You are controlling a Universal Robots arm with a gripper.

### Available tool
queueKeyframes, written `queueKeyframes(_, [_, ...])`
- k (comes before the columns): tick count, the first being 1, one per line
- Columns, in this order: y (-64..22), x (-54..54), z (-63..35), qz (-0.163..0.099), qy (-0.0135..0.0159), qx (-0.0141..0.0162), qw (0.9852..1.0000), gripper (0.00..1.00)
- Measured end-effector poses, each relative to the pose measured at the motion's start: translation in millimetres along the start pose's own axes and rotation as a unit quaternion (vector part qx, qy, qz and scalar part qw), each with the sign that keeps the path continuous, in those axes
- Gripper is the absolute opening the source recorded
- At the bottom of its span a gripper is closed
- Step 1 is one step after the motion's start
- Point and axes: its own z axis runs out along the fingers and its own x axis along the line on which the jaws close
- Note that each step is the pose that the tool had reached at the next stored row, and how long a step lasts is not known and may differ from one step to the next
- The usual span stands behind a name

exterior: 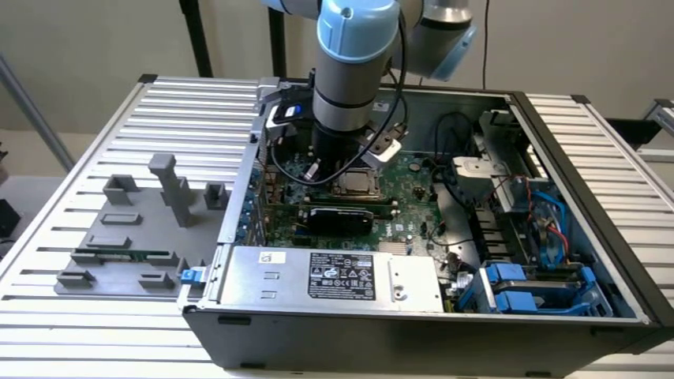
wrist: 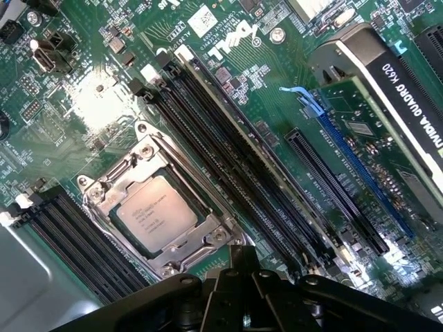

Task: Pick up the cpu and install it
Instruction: 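Install the second cpu locking lever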

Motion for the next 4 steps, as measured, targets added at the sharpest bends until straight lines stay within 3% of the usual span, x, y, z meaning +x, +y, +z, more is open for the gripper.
queueKeyframes(4, [0.0, 0.0, 0.0, 0.000, -0.0001, 0.0000, 1.0000, 0.11])
